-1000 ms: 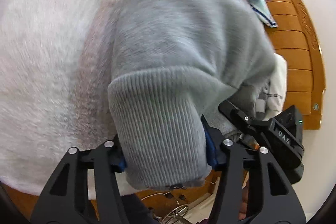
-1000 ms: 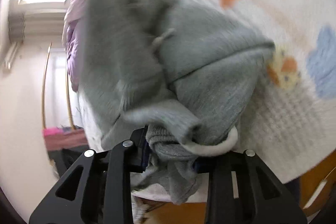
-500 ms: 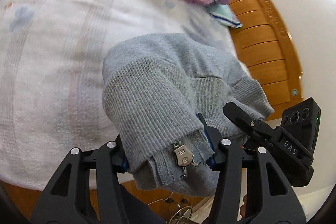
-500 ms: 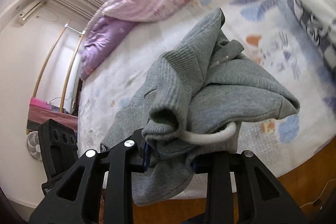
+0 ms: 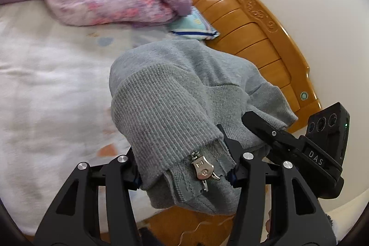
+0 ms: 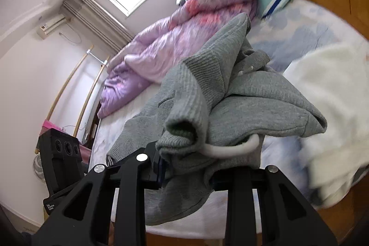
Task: Fold large clothes
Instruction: 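Lower the folded hoodie onto the clothes stack and open both tools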
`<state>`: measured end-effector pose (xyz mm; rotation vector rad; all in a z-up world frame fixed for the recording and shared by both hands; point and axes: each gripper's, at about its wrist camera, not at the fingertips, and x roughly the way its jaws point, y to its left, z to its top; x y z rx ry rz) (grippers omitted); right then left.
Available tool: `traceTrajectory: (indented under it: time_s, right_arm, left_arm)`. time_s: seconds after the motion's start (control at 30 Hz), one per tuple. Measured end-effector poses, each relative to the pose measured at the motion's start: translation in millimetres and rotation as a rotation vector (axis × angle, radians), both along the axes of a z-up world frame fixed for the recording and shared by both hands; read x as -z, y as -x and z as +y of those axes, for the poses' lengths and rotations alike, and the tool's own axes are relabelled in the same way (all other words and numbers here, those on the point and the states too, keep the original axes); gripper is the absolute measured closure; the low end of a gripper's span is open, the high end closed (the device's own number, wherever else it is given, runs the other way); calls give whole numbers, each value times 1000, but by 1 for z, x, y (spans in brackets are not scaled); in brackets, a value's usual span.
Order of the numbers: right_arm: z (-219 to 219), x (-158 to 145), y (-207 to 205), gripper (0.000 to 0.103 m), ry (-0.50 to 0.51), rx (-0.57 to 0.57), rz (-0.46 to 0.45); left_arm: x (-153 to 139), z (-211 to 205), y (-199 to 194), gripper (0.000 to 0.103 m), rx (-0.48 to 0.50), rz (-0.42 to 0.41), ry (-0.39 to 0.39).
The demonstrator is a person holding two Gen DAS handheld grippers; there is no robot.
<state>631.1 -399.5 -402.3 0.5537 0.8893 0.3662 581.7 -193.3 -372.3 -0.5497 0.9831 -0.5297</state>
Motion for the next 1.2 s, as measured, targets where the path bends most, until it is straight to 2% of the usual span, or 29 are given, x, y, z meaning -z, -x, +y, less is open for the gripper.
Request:
traceTrajectory:
  time_s: [0.17,0.27,0.37,0.43,0.5,0.57,0.63,0.7,0.8,0.9,0.93,0.97,1.07,1.13,1.2]
  right_arm:
    - [-113,-2,-37,77,-45,-15,-56]
    - [-172,6,-53,77,-70,-29,-89]
    - [-224,31,-65,77,-87,-37,-71]
    - [-249,64,-70,77,-96,-32,-6]
    - [-264,100,-73,77,-76,-31,87]
    - [-270,138,-70,76,-65,-36,185]
    - [-273,164,-60,76,-52,-37,238]
    - [-278,174,-56,73,-51,-25,276]
    - [-284,182,-51,65,-11,-16,340]
    - [-284,182,-45,53,54,4,393]
    - [-282,180,-43,44,108,25,410]
    - [-282,178,-43,41,135,34,417]
    - [-281,170,-37,37,178,71,450]
    - [-283,165,-33,36,202,122,498]
    - [-289,154,-26,36,272,132,503]
  left_arm:
    - [-12,-113,-41,51,-23,-96,-1]
    - [-4,-172,-61,51,-34,-135,3]
    - [18,-227,-68,51,-36,-164,-41]
    - [41,-255,-70,51,-29,-145,-95]
    - [82,-281,-72,51,-17,-58,-157]
    - [111,-290,-64,48,-12,14,-196]
    - [128,-298,-52,41,7,33,-243]
    - [141,-304,-45,22,24,72,-275]
    - [153,-294,-39,13,-16,129,-310]
    - [155,-285,-34,13,-58,167,-341]
    - [156,-281,-33,13,-60,183,-351]
    - [156,-280,-33,13,-54,196,-360]
    - [143,-272,-27,12,-39,189,-425]
    - [133,-265,-23,12,-45,200,-428]
    - [119,-258,-20,12,-55,198,-452]
